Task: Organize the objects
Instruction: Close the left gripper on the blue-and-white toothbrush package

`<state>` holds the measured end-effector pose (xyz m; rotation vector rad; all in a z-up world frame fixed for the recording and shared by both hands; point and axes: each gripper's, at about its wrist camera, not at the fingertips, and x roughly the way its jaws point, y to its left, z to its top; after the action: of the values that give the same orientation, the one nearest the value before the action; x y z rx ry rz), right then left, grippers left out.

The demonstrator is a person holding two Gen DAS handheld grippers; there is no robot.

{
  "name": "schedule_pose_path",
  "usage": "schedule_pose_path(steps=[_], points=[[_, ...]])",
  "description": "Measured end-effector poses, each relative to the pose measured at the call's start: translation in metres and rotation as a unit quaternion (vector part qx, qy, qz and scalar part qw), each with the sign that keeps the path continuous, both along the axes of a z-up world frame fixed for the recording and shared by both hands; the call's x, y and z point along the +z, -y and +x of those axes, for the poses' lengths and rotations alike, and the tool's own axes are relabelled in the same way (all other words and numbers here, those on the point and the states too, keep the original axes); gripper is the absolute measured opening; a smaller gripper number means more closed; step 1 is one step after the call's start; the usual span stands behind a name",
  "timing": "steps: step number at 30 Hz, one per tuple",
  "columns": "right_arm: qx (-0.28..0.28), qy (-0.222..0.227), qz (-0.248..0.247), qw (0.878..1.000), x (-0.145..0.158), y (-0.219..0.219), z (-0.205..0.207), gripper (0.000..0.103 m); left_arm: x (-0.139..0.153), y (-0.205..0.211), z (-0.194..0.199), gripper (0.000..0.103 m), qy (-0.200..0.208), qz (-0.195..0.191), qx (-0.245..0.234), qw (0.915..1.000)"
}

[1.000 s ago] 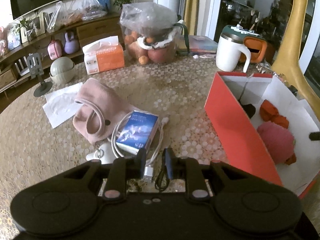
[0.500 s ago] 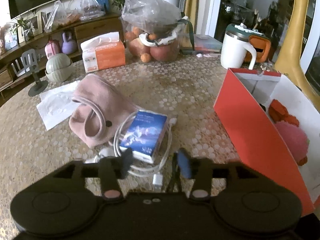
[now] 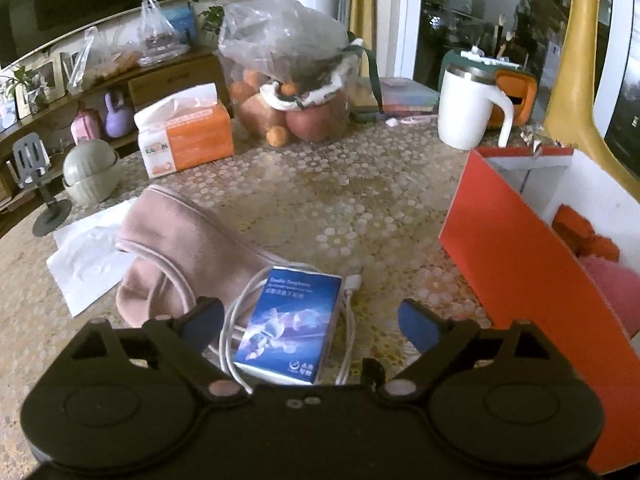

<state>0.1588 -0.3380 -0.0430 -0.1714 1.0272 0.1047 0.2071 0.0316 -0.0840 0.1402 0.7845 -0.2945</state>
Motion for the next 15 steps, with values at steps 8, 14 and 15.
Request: schedule_pose_path(steps=[8, 14, 15], points=[[0.000, -0.003, 0.002, 1.000, -0.001, 0.001, 0.001, 0.005, -0.016, 0.004, 0.010, 0.068, -0.010, 0.026, -0.004, 0.9996], [-0.001, -0.002, 0.001, 1.000, -0.001, 0.000, 0.001, 0.005, -0.018, 0.006, 0.011, 0.050, -0.002, 0.045, 0.007, 0.9990], [0.000, -0.002, 0.001, 1.000, -0.001, 0.000, 0.002, 0.005, -0.017, 0.005, 0.012, 0.048, -0.001, 0.043, 0.007, 0.9990]])
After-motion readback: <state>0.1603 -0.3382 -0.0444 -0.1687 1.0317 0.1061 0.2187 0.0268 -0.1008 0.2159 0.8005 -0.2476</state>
